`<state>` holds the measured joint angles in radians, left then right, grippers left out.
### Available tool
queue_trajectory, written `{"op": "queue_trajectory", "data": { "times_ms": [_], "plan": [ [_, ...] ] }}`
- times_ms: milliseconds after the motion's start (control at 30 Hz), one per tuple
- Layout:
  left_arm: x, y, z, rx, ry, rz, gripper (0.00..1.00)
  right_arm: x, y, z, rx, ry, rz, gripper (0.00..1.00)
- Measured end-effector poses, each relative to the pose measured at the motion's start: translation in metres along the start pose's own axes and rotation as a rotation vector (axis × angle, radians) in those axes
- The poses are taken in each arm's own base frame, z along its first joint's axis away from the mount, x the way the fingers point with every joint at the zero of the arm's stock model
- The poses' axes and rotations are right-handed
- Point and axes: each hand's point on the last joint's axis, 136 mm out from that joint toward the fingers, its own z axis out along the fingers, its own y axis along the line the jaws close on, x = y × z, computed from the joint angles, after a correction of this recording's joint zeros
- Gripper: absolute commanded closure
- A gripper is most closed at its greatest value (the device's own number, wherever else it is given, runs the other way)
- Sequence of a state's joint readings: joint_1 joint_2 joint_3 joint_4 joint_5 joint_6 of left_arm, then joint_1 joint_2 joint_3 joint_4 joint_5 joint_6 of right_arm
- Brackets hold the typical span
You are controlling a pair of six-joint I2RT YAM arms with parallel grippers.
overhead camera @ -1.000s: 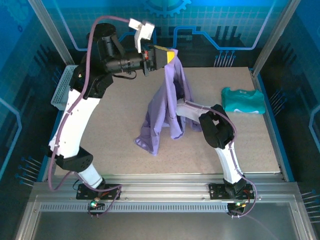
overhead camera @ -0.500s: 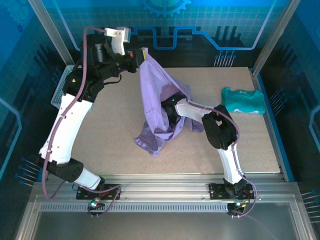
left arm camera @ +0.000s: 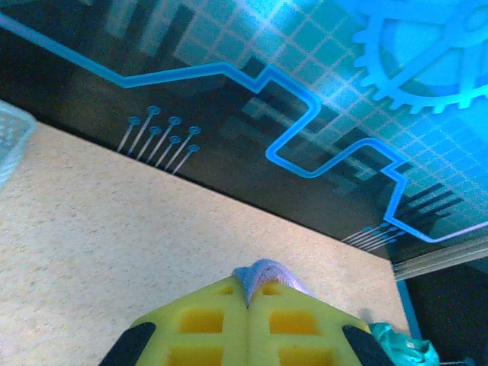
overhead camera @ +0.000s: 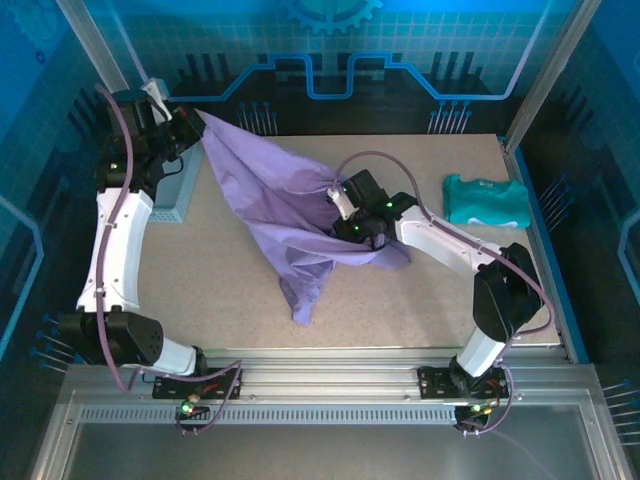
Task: Fold the inside-out t-shirt
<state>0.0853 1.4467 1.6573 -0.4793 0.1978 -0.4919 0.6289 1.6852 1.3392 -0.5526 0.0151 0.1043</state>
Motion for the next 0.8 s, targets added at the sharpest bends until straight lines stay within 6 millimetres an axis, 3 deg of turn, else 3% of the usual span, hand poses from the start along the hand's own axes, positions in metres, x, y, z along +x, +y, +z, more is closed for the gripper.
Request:
{"op": "queue_trajectory", "data": {
  "times_ms": [133, 233, 367, 500, 667, 800],
  "plan": [
    [0.029, -0.019, 0.017, 0.069, 0.064, 0.02, 1.0, -0.02, 0.013, -0.003, -0.074, -0.038, -0.005, 1.0],
    [0.07, -0.022, 0.041, 0.089, 0.169, 0.021, 1.0, -0.062, 0.028, -0.024, -0.15, -0.151, -0.024, 1.0],
    [0.118, 0.002, 0.075, 0.046, 0.297, -0.007, 1.0, -0.116, 0.048, -0.064, -0.242, -0.316, -0.064, 1.0],
    [0.142, 0.024, 0.091, -0.001, 0.352, -0.027, 1.0, -0.141, 0.056, -0.096, -0.329, -0.419, -0.071, 1.0],
    [0.171, 0.049, 0.101, -0.034, 0.373, -0.076, 1.0, -0.163, 0.03, -0.143, -0.385, -0.553, -0.009, 1.0],
    [0.213, 0.091, 0.1, -0.132, 0.418, -0.131, 1.0, -0.176, -0.004, -0.191, -0.361, -0.682, 0.03, 1.0]
  ]
}}
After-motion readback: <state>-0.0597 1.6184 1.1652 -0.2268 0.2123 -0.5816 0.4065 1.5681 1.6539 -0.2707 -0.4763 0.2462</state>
